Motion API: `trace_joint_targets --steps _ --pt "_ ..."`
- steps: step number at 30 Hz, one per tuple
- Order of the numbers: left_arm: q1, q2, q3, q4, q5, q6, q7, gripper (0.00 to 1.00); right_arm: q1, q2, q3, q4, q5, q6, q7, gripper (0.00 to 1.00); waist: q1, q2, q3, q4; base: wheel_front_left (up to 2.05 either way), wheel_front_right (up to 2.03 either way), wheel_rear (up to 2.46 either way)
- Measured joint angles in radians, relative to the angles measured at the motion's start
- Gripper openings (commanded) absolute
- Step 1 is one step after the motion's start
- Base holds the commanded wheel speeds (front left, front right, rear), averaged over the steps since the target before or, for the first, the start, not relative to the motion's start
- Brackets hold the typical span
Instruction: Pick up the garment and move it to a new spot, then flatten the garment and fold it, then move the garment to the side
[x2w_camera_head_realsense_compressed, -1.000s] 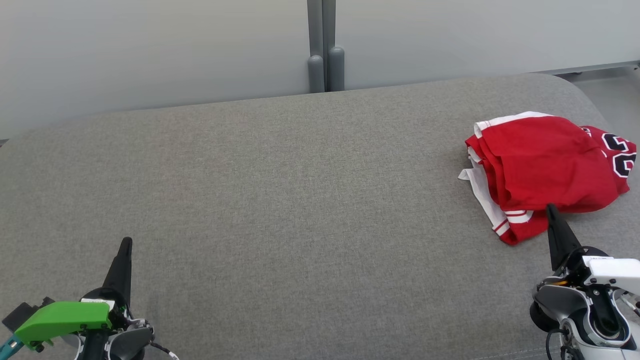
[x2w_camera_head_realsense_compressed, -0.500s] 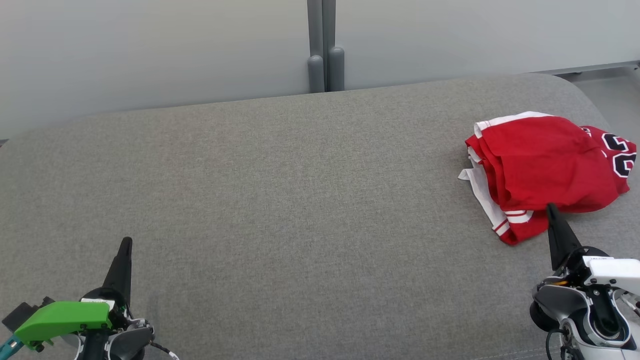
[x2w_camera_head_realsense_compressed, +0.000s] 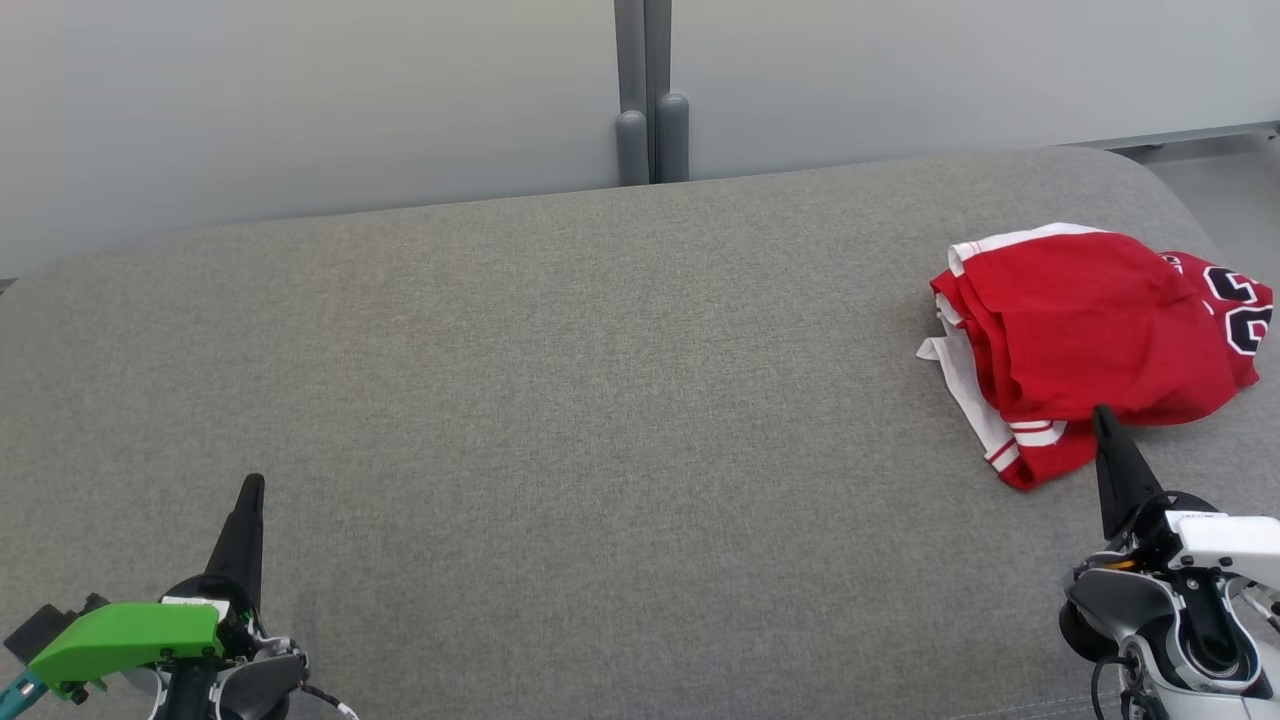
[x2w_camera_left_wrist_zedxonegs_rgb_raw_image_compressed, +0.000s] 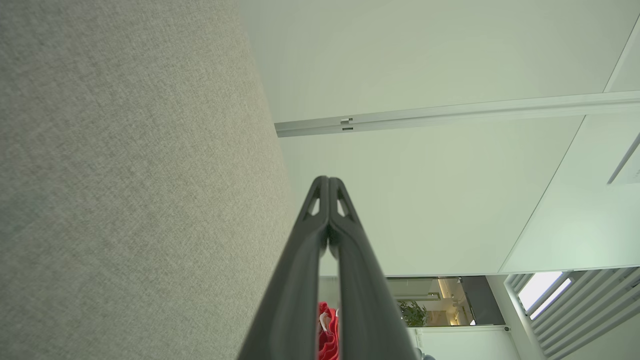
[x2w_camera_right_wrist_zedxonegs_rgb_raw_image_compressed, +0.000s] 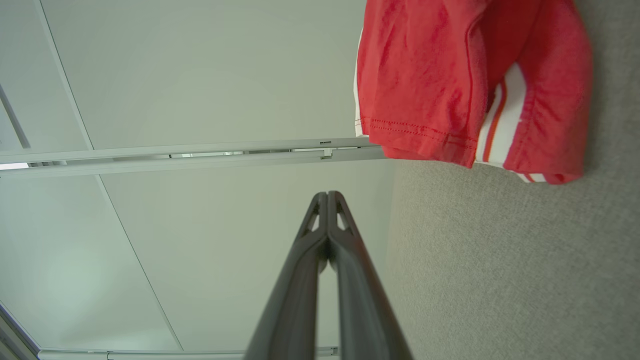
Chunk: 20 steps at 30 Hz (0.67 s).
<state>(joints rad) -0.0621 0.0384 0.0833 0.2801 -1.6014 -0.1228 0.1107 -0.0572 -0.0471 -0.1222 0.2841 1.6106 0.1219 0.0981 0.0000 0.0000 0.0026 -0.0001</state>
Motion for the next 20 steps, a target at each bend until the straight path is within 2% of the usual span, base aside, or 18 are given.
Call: trace_joint_targets --steps 20 --pt "0.0 0.0 0.0 -0.002 0.0 0.0 0.0 0.0 0.0 0.001 0.0 0.0 0.0 0.0 0.001 0.0 0.0 0.0 0.0 0.0 0.0 0.0 0.0"
